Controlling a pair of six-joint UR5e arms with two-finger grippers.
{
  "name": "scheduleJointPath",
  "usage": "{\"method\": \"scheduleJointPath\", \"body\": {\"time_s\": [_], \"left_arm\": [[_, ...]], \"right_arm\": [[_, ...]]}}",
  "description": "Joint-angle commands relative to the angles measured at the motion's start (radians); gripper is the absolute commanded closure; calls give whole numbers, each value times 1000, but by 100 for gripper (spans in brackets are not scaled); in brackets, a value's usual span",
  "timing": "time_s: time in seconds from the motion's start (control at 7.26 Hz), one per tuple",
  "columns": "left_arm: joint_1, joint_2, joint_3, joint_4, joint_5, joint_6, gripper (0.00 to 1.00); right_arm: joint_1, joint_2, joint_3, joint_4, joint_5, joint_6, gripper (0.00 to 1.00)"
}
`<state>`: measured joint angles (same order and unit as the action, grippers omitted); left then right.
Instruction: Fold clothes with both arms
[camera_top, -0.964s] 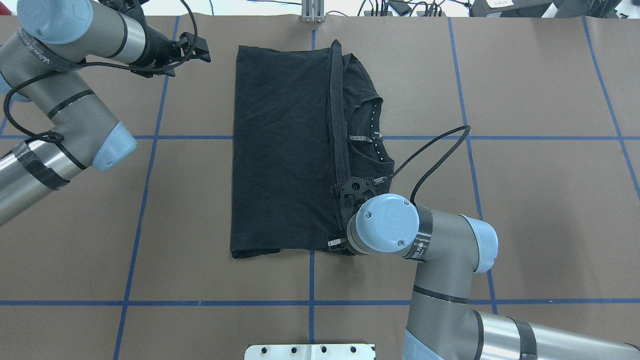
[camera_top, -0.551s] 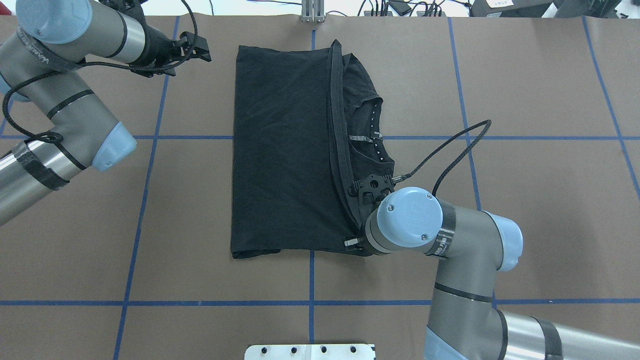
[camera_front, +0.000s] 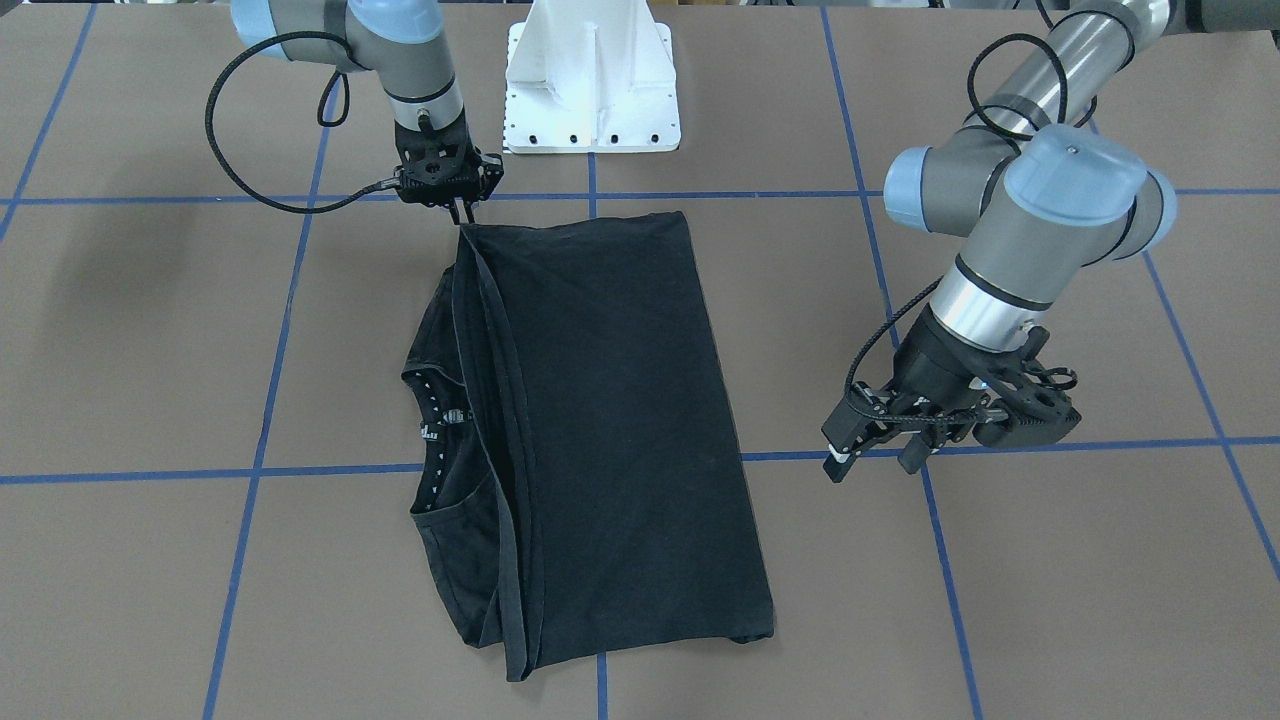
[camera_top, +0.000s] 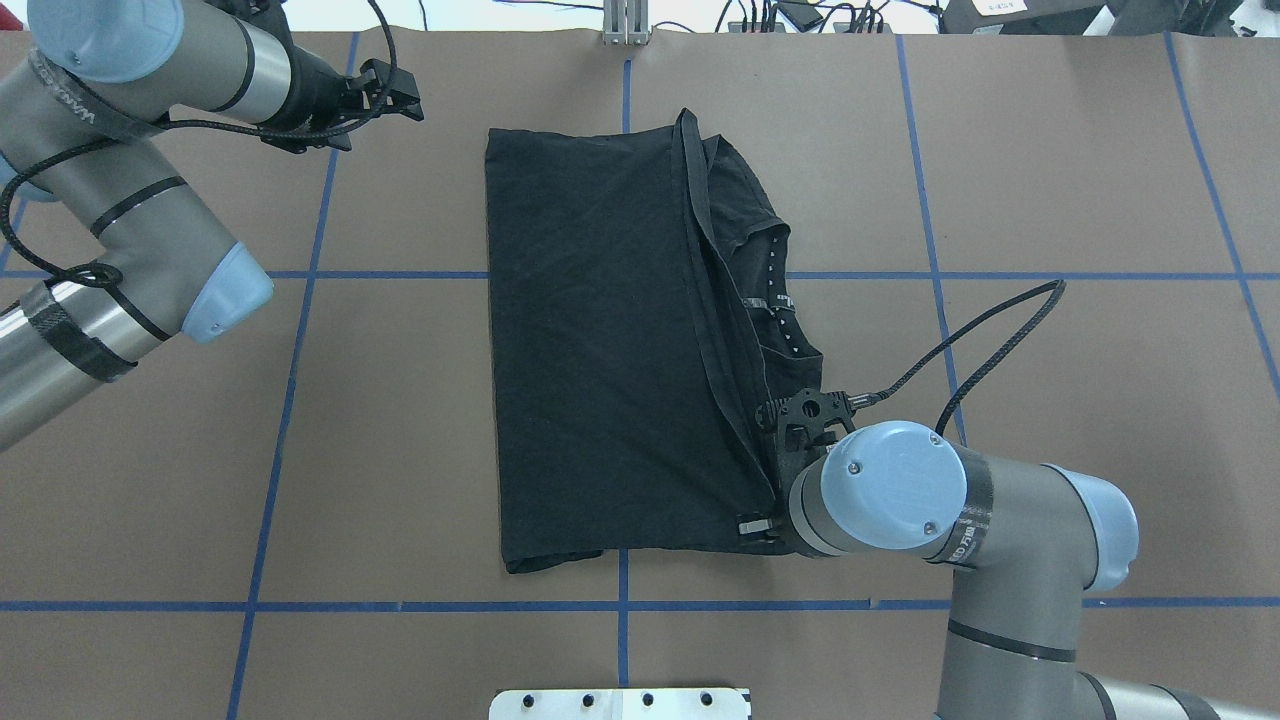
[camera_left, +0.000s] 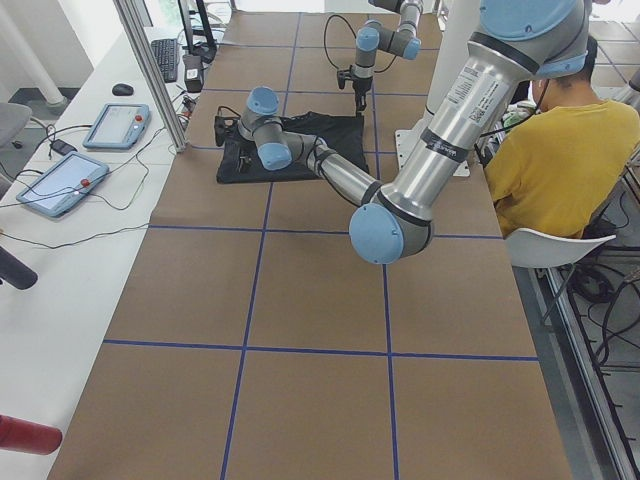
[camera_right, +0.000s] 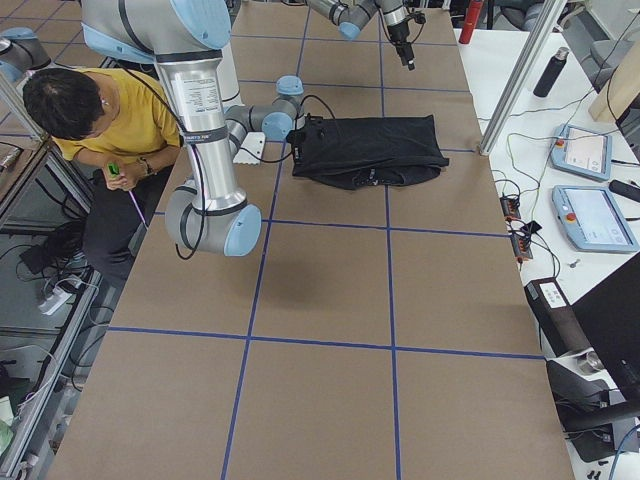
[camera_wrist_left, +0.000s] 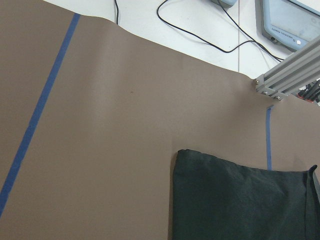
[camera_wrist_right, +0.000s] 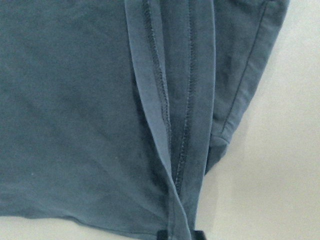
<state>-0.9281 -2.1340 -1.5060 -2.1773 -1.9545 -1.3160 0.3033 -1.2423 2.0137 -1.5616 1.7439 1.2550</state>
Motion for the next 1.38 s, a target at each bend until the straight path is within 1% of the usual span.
{"method": "scheduleJointPath", "body": {"time_s": [0.0,0.14,0.28,0.41,0.55,0.83,0.96,1.1,1.24], "left_arm": [[0,0,-2,2,0,0,0],[2,-1,-8,14,0,0,0],[2,-1,-11,16,0,0,0],[2,-1,-11,16,0,0,0],[0,-1,-11,16,-1,0,0],[0,0,-14,16,-1,0,0],[2,5,-16,16,-1,0,0],[2,3,-19,16,0,0,0],[2,5,-19,14,0,0,0]], "right_arm": [[-1,6,4,11,-13,186,0],[-3,15,5,12,-29,351,0],[-6,17,4,30,-71,498,2],[-9,11,-9,61,-93,611,2],[-12,11,-32,74,-113,691,6],[-10,15,-103,165,-118,783,9],[-7,18,-136,187,-121,785,10],[-3,18,-135,187,-127,790,12],[5,18,-136,187,-132,790,16]]}}
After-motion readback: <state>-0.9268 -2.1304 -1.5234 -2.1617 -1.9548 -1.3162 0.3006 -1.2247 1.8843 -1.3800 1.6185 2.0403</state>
